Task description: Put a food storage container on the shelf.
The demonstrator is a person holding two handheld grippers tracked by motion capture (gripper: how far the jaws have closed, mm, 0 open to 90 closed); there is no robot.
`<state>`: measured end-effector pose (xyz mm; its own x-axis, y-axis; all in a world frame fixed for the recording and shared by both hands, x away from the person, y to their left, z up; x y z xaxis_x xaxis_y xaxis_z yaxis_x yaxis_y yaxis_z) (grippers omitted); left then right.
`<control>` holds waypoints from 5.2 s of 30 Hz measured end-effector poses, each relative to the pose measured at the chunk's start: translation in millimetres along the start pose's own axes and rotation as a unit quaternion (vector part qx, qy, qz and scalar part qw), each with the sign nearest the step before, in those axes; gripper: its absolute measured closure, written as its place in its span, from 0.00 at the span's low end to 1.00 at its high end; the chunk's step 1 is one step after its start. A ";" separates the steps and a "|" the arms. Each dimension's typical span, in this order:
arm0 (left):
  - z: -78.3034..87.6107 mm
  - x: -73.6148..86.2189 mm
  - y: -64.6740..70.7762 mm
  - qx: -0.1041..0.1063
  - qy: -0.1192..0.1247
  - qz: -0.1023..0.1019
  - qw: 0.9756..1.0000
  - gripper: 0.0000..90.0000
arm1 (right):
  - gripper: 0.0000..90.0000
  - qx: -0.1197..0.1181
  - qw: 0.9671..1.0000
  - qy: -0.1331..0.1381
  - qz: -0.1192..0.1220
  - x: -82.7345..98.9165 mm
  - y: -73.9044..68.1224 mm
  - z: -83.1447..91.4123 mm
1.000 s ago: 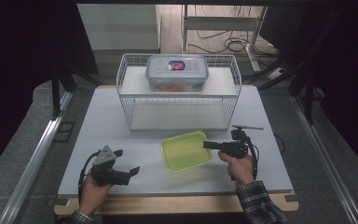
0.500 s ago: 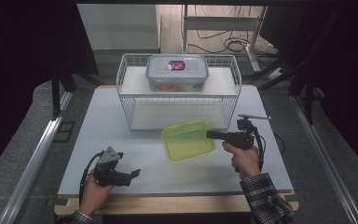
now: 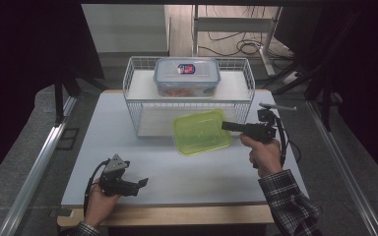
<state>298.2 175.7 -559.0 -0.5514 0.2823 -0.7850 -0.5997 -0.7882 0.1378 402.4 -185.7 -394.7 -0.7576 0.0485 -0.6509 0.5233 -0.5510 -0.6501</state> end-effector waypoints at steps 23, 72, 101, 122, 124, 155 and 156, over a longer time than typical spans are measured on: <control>0.7 -0.8 1.4 0.002 0.004 0.001 1.000 0.03 | 0.89 0.014 0.998 0.058 0.028 -91.6 -53.7 9.2; 2.4 -1.0 3.0 0.009 0.009 -0.002 1.000 0.03 | 0.71 0.154 0.978 0.128 0.055 -158.2 -43.9 -59.9; 0.2 -0.9 5.2 0.009 0.007 -0.001 1.000 0.03 | 0.17 0.112 0.979 0.073 0.154 -135.1 -59.7 -25.9; 0.7 -0.9 4.4 0.006 0.006 -0.005 1.000 0.03 | 0.09 0.091 0.976 0.046 0.194 -92.9 -59.0 -24.6; 0.7 -0.9 4.4 0.006 0.006 -0.005 1.000 0.03 | 0.08 0.093 0.974 0.041 0.201 -88.8 -59.5 -25.6; 0.5 -1.3 6.2 0.006 0.008 -0.010 1.000 0.03 | 0.05 0.115 0.960 0.004 0.255 -44.9 -43.5 -35.5; 0.5 -1.2 6.2 0.006 0.008 -0.010 1.000 0.03 | 0.05 0.116 0.959 0.004 0.257 -43.9 -43.5 -35.5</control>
<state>294.9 170.7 -556.8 -0.5305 0.2891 -0.7968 -0.6170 -0.7763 0.1291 426.7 -134.4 -351.8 -0.4198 -0.2738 -0.8653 0.7257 -0.6739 -0.1388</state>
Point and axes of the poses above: each handheld gripper's, and its own axes: z roughly backward along the jaws, x roughly out of its underside, y roughly to its right, the point moved 5 cm from there along -z, roughly forward along the jaws, and after that the axes turned 2 degrees about z, right-handed, at the moved point
